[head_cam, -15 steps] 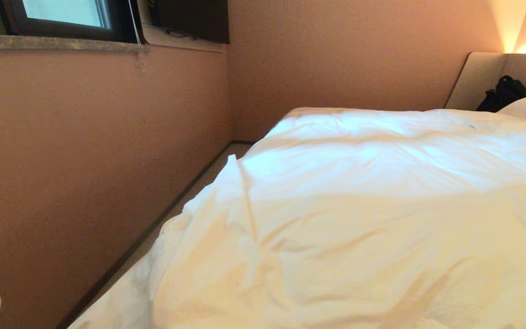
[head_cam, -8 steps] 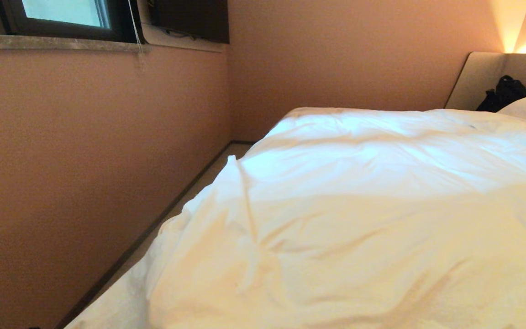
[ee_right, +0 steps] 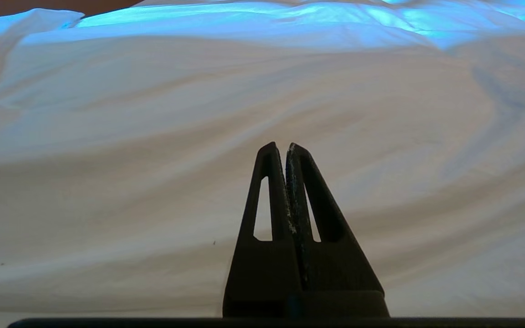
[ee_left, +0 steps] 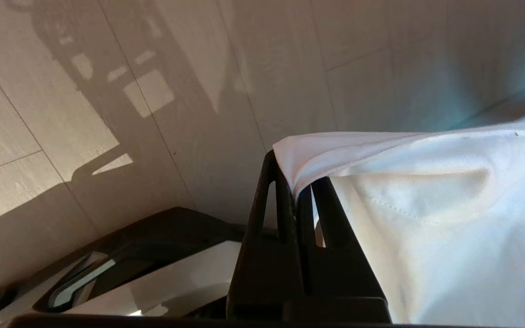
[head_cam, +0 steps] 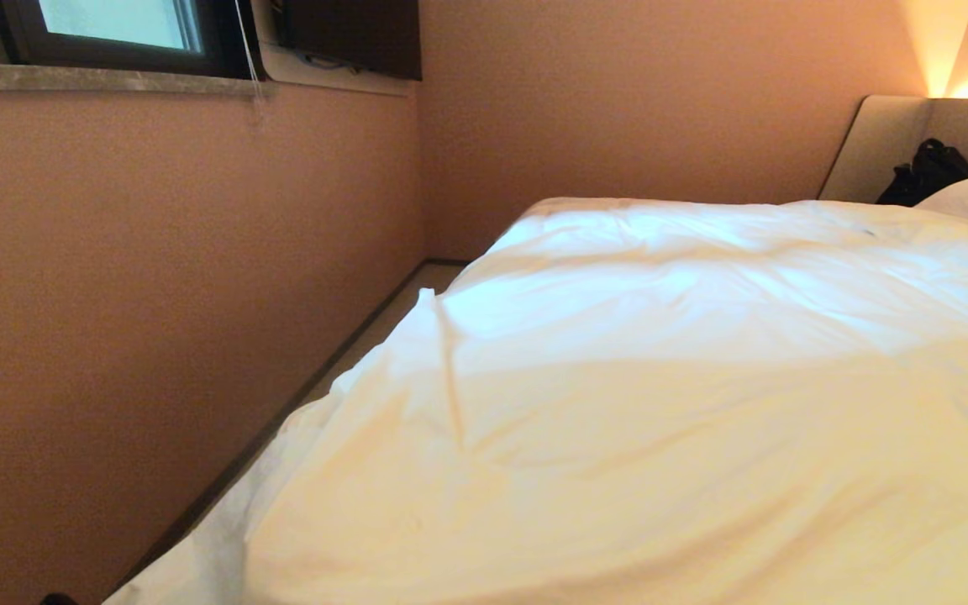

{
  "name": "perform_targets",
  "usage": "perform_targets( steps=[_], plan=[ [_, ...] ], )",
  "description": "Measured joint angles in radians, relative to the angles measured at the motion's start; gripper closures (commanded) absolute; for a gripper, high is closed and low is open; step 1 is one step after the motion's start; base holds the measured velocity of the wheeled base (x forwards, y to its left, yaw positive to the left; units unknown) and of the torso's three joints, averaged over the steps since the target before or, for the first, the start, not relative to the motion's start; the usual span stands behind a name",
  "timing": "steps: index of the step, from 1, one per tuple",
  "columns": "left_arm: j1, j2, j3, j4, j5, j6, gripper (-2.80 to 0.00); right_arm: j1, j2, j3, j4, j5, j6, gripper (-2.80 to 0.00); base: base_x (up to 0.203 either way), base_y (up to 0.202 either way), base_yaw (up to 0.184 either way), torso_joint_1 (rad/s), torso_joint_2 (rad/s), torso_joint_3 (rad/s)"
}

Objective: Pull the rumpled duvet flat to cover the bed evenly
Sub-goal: Flatten the corners of the folded blanket

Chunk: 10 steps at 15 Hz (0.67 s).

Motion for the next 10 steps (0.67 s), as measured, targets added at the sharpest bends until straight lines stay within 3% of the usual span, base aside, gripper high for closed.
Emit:
perform_targets(
  steps=[4,10],
  plan=[
    [0.051,0.061,0.016,-0.012,0.001,0.019,0.0,0.0,0.0,0.0,0.0,0.0,0.0,0.0,0.0,0.0,0.0,0.0,0.0,0.0],
    [0.059,0.091,0.048,-0.015,-0.001,0.053,0.0,0.0,0.0,0.0,0.0,0.0,0.0,0.0,0.0,0.0,0.0,0.0,0.0,0.0]
  ],
)
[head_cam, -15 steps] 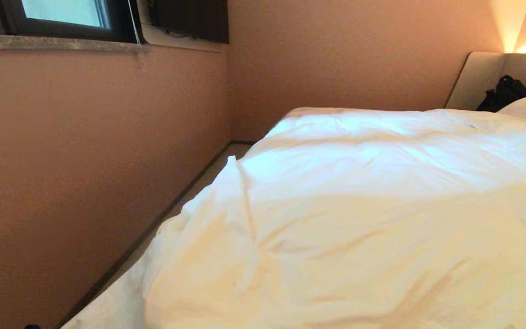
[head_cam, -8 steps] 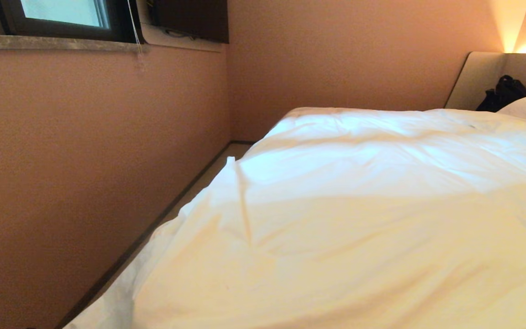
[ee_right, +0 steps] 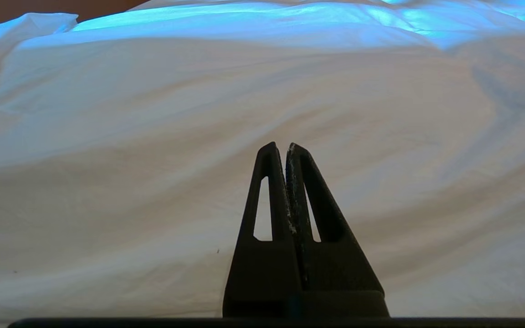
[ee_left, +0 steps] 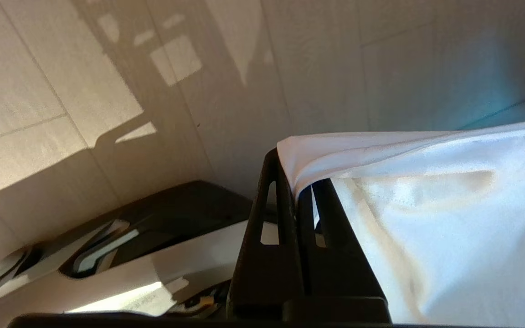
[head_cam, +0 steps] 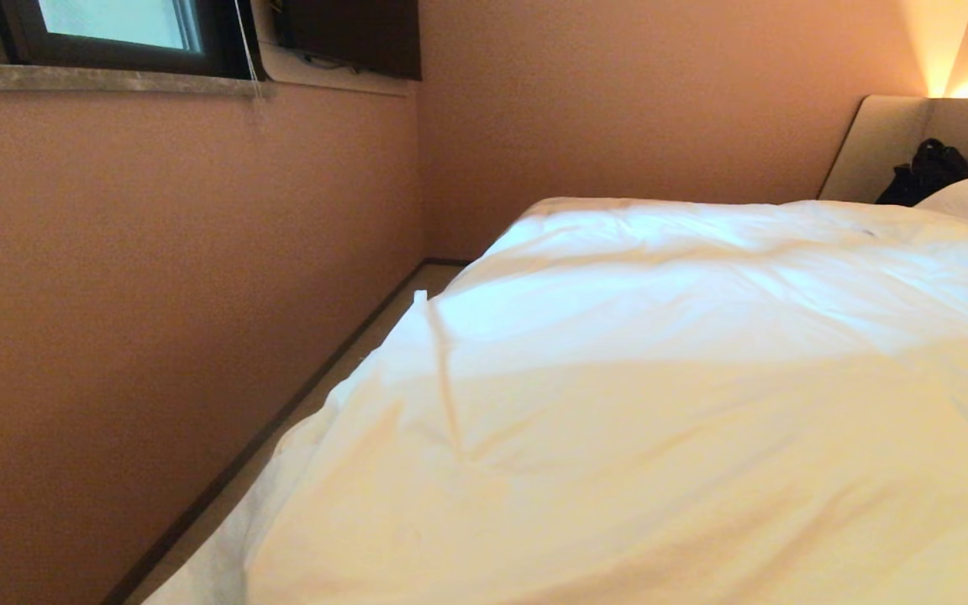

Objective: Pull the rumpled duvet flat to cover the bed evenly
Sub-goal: Flatten the corners of the folded blanket

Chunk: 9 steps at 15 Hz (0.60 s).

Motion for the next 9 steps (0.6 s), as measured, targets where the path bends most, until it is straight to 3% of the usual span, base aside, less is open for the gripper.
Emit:
perform_targets(
  steps=[7,8,9],
  plan=[
    [-0.001,0.007,0.016,0.006,-0.005,0.027,0.0,0.0,0.0,0.0,0.0,0.0,0.0,0.0,0.0,0.0,0.0,0.0,0.0,0.0],
    [-0.002,0.007,0.016,0.007,-0.006,0.035,-2.8,0.0,0.0,0.0,0.0,0.0,0.0,0.0,0.0,0.0,0.0,0.0,0.0,0.0],
    [-0.002,0.007,0.016,0.008,0.001,0.039,-2.8,0.0,0.0,0.0,0.0,0.0,0.0,0.0,0.0,0.0,0.0,0.0,0.0,0.0]
  ],
)
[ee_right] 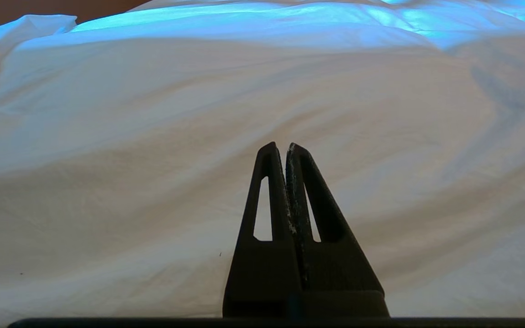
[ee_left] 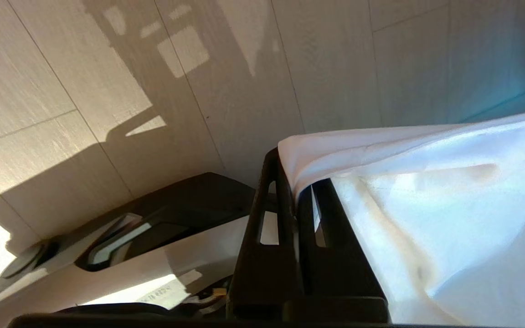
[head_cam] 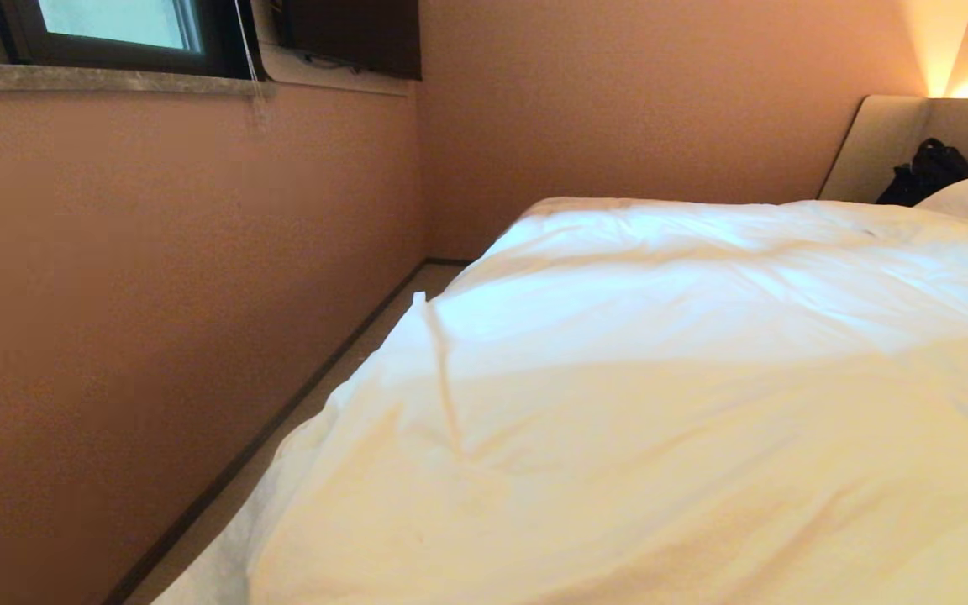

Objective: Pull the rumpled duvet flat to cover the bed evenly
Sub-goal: Flatten the corners of the folded blanket

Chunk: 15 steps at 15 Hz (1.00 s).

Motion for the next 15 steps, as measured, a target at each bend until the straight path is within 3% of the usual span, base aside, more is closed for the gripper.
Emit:
perform_targets(
  steps=[11,15],
  plan=[
    [-0.002,-0.042,-0.001,-0.002,-0.034,0.014,-2.8,0.0,0.0,0.0,0.0,0.0,0.0,0.0,0.0,0.0,0.0,0.0,0.0,0.0],
    [-0.005,-0.135,-0.041,0.007,-0.034,0.045,-2.8,0.0,0.0,0.0,0.0,0.0,0.0,0.0,0.0,0.0,0.0,0.0,0.0,0.0]
  ],
)
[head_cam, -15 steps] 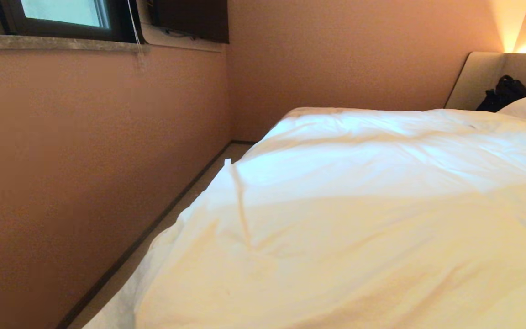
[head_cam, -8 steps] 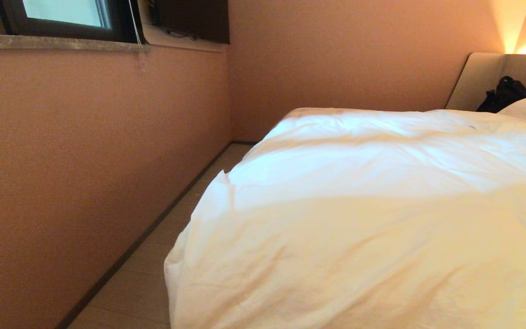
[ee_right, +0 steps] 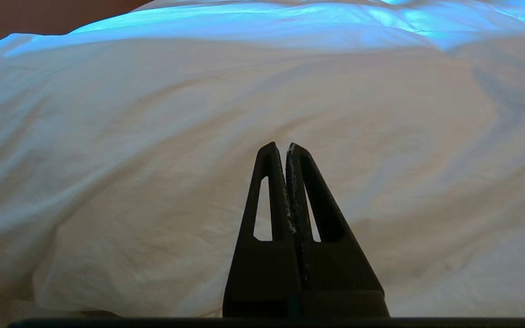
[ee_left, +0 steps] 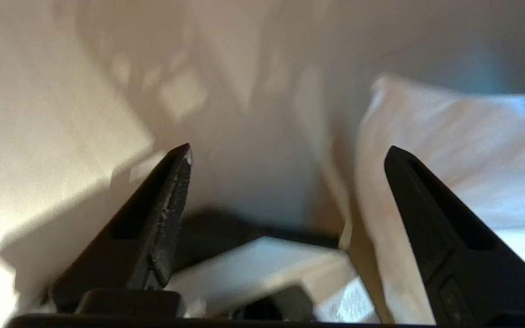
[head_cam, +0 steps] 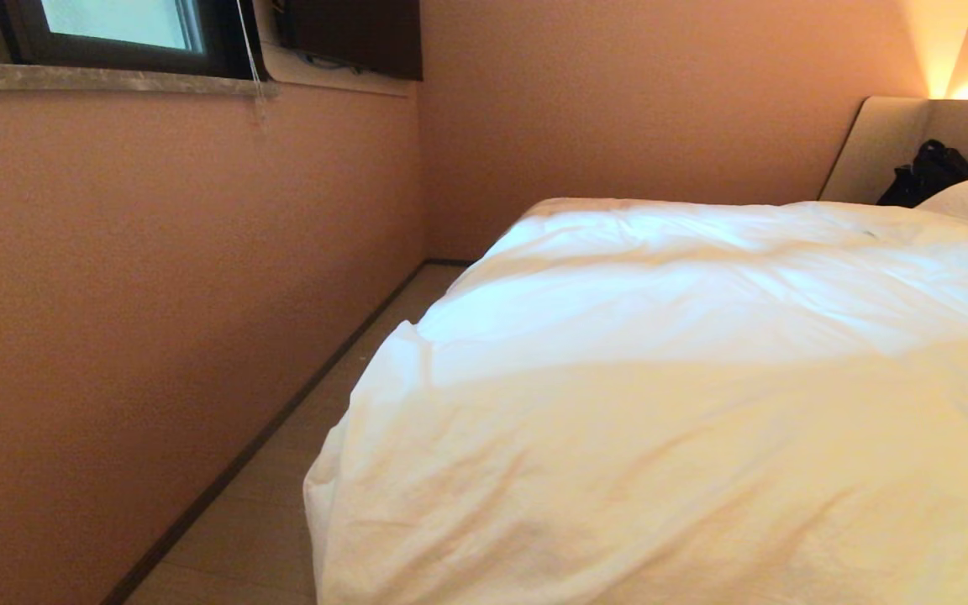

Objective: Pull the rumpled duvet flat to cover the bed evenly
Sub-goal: Flatten the corners of the folded blanket

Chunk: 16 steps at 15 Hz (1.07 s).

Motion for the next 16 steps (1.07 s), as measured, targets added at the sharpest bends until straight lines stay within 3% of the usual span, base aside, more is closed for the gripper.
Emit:
perform_targets(
  steps=[3,5,7,9,11,12,14,16],
  plan=[
    [-0.029,-0.123,-0.161,0.075,-0.018,0.099,-2.8,0.0,0.0,0.0,0.0,-0.001,0.0,0.0,0.0,0.0,0.0,0.0,0.0,0.0],
    [-0.06,-0.177,-0.342,0.221,-0.088,0.161,-2.8,0.0,0.0,0.0,0.0,0.0,0.0,0.0,0.0,0.0,0.0,0.0,0.0,0.0],
    [-0.077,-0.195,-0.562,0.427,-0.232,0.207,-2.8,0.0,0.0,0.0,0.0,0.0,0.0,0.0,0.0,0.0,0.0,0.0,0.0,0.0],
    [-0.086,-0.166,-0.764,0.655,-0.419,0.289,-2.8,0.0,0.0,0.0,0.0,0.0,0.0,0.0,0.0,0.0,0.0,0.0,0.0,0.0],
    [-0.091,-0.084,-0.891,0.858,-0.585,0.416,-2.8,0.0,0.0,0.0,-0.001,-0.001,0.0,0.0,0.0,0.0,0.0,0.0,0.0,0.0],
    [-0.093,-0.036,-0.927,0.915,-0.627,0.484,-2.8,0.0,0.0,0.0,-0.001,-0.001,0.0,0.0,0.0,0.0,0.0,0.0,0.0,0.0],
    [-0.095,0.069,-0.984,0.948,-0.654,0.606,-2.8,0.0,0.0,0.0,0.0,0.0,0.0,0.0,0.0,0.0,0.0,0.0,0.0,0.0],
    [-0.096,0.161,-1.038,0.954,-0.661,0.667,-2.8,0.0,0.0,0.0,0.0,0.0,0.0,0.0,0.0,0.0,0.0,0.0,0.0,0.0]
  ],
)
